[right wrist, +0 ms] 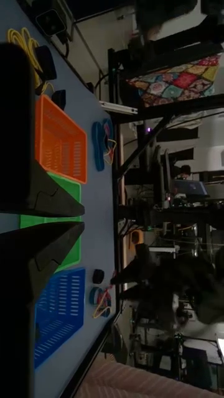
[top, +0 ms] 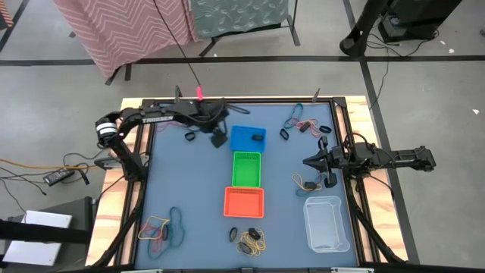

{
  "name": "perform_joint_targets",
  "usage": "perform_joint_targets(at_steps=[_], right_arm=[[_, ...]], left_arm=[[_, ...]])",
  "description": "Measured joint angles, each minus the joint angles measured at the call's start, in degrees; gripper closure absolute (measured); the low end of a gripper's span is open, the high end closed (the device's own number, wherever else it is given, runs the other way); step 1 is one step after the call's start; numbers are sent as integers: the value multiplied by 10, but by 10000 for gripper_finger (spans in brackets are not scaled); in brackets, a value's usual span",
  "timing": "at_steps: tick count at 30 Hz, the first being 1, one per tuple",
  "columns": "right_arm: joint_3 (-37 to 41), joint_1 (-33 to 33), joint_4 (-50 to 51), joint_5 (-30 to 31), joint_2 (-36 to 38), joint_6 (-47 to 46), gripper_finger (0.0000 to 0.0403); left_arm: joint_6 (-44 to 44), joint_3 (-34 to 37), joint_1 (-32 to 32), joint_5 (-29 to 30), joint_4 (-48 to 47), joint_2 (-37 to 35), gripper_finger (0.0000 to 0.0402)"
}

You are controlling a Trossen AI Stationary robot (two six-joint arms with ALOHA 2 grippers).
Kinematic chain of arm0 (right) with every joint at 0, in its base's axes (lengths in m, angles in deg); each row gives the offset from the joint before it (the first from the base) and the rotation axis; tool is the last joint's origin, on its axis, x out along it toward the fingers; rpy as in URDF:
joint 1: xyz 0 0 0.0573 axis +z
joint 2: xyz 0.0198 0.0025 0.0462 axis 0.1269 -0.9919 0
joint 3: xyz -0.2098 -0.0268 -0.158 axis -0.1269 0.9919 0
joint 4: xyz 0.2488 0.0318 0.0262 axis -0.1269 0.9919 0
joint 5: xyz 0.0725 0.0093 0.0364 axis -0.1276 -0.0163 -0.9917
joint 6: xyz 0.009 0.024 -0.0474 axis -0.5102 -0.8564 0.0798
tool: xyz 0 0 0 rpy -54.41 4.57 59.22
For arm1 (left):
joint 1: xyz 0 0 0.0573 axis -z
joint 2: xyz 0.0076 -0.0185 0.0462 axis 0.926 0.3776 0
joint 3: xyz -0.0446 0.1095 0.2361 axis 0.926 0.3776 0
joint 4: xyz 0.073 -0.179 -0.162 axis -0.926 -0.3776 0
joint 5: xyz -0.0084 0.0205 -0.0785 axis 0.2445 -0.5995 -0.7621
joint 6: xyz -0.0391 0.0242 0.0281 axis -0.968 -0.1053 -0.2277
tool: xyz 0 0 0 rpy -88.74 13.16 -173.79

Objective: Sort rubber bands into baskets
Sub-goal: Put the black rubber band into the blue bin

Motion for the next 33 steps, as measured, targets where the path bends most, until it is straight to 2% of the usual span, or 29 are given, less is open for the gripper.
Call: perform_joint_targets(at_steps=[6, 9, 12, 18, 21, 26, 28, 31, 33], right_arm=[[0, 0, 0, 0, 0, 0, 366], [0, 0, 1, 0, 0, 0, 366], [0, 0, 0, 0, 0, 0, 366], [0, 0, 0, 0, 0, 0, 366], [0, 0, 0, 0, 0, 0, 366], [0, 0, 0, 0, 0, 0, 366], [0, 0, 0, -1, 0, 0, 366], [0, 0, 0, 0, 0, 0, 366], [0, 0, 0, 0, 0, 0, 366]], left_arm=[[-2, 122, -51, 10, -14, -37, 147], [-2, 165, -77, -21, 28, -46, 149], [1, 183, -89, -57, 70, -46, 149], [35, 188, -91, -66, 95, -27, 152], [40, 188, -91, -51, 84, -10, 169], [44, 186, -92, -49, 91, 20, 233], [51, 185, -92, -58, 90, 27, 276], [55, 177, -92, -87, 85, 23, 368], [53, 163, -91, -111, 81, 7, 388]])
